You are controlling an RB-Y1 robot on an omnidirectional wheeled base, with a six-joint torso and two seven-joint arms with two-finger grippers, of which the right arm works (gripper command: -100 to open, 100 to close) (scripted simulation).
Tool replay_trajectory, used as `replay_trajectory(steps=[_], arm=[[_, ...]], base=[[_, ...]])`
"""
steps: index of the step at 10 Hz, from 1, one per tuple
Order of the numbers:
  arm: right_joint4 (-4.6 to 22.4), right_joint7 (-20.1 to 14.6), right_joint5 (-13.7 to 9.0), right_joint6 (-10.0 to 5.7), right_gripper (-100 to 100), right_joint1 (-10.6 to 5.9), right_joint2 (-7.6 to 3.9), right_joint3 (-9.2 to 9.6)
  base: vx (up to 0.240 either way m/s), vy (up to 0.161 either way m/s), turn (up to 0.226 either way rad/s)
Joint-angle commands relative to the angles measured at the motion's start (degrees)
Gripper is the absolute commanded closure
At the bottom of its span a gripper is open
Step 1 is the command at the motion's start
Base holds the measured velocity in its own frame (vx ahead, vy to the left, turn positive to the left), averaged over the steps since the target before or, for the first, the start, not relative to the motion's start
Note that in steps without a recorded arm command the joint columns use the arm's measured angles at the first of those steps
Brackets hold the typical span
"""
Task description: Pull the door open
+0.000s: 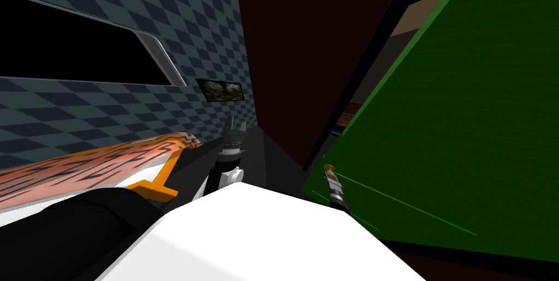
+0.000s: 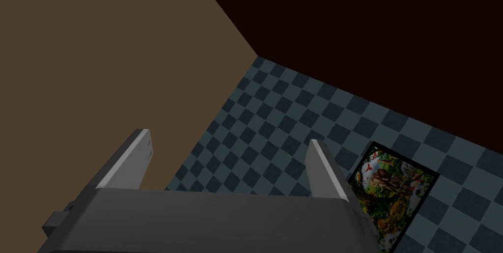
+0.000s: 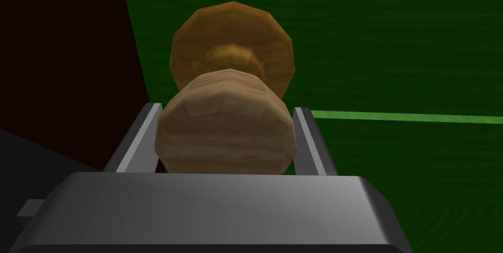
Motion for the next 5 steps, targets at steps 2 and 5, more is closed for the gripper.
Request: replay_trajectory(steps=[2, 5], arm=[[-0.44, -1.77, 0.72, -1.23, 100, 0.95, -1.46, 1.58], [-1.16, -4.67, 1.89, -3.25, 100, 2.50, -3.86, 4.16]], base=[[-0.201, -0.018, 0.114], [-0.255, -0.035, 0.125]])
